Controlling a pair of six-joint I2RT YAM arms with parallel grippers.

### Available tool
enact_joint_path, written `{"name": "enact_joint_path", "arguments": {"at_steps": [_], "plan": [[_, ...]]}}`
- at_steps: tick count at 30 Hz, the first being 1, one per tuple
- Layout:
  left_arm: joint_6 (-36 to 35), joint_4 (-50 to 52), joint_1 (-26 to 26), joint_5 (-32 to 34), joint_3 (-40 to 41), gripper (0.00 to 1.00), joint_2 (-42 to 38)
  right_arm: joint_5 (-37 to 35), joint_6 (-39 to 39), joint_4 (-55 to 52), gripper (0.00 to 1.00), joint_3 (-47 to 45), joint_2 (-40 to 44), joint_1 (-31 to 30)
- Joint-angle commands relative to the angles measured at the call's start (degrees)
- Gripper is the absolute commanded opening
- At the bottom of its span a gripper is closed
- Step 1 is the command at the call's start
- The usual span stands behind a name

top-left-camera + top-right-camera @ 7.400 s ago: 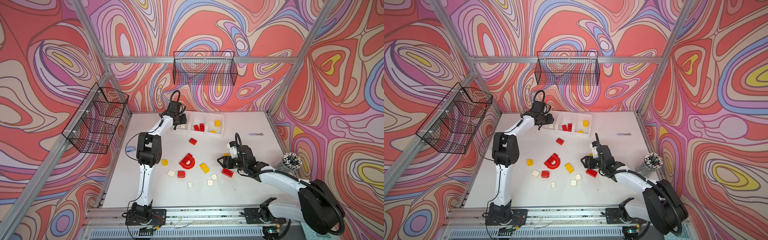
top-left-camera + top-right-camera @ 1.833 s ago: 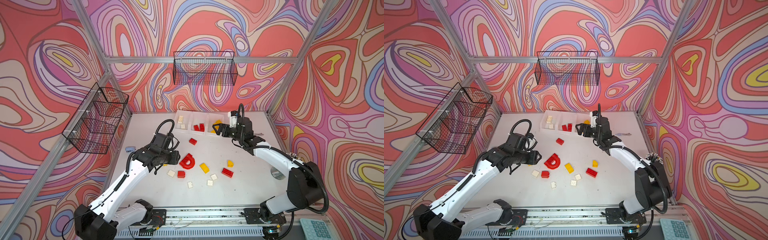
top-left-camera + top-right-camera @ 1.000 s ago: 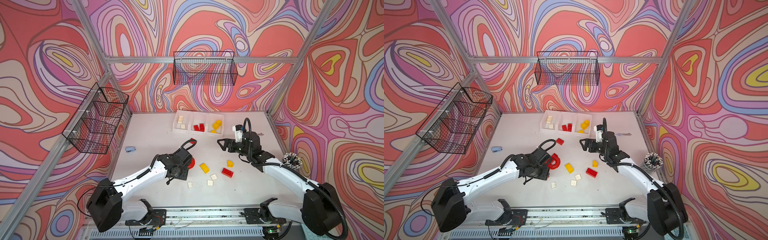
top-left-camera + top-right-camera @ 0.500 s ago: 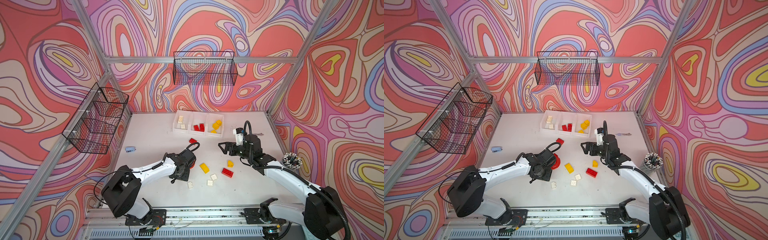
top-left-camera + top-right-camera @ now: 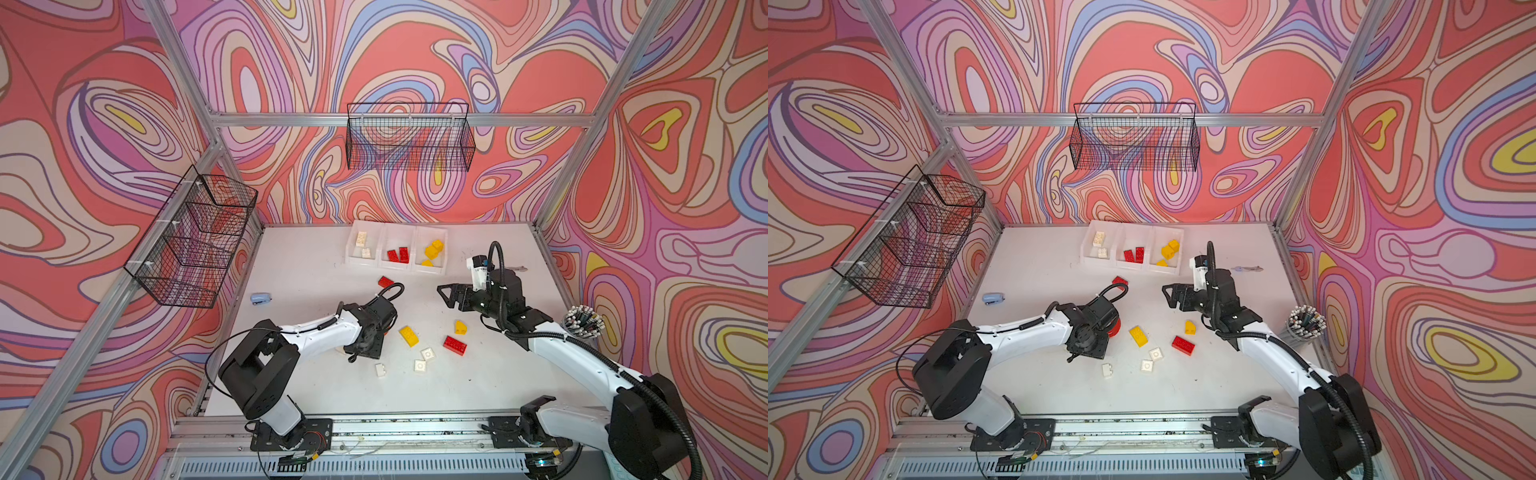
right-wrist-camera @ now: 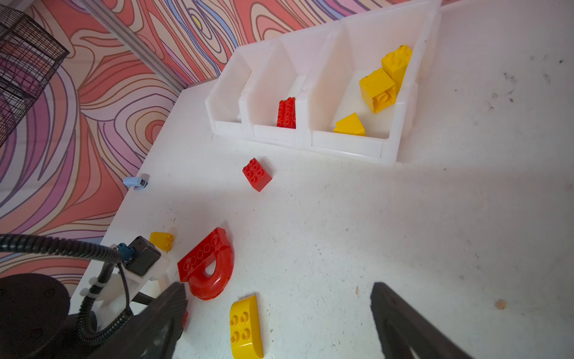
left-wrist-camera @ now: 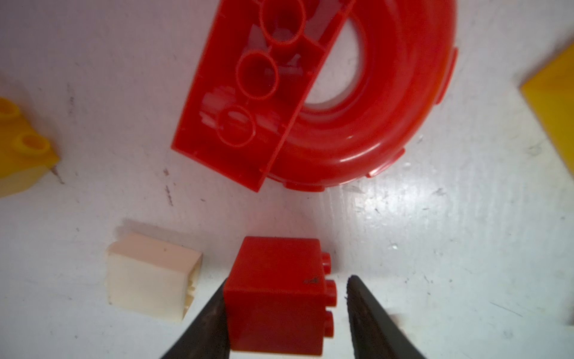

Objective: Sort the legos into containers by color
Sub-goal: Pick up the lego from the center of the table.

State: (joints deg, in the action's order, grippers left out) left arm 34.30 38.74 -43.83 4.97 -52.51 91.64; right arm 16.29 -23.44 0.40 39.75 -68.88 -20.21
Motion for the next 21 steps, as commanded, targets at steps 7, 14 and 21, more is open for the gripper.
{"name": "enact_joint_path", "arguments": {"at_steps": [7, 14, 21], "plan": [[-0.5, 0.3, -0.1, 0.5, -2.1, 0.38, -0.4, -0.4, 0.4, 0.1, 0.97, -0.8, 0.4, 0.1], [-0.8, 2.3, -0.1, 0.8, -3.6, 0.34, -2.8, 0.2, 0.1, 0.6, 0.97, -1.0, 0.1, 0.1], [-2.8, 7.5, -0.1, 3.1, -9.3, 0.34, -7.2, 2.0, -1.2, 1.8, 0.96, -1.9, 0.1, 0.1]]}}
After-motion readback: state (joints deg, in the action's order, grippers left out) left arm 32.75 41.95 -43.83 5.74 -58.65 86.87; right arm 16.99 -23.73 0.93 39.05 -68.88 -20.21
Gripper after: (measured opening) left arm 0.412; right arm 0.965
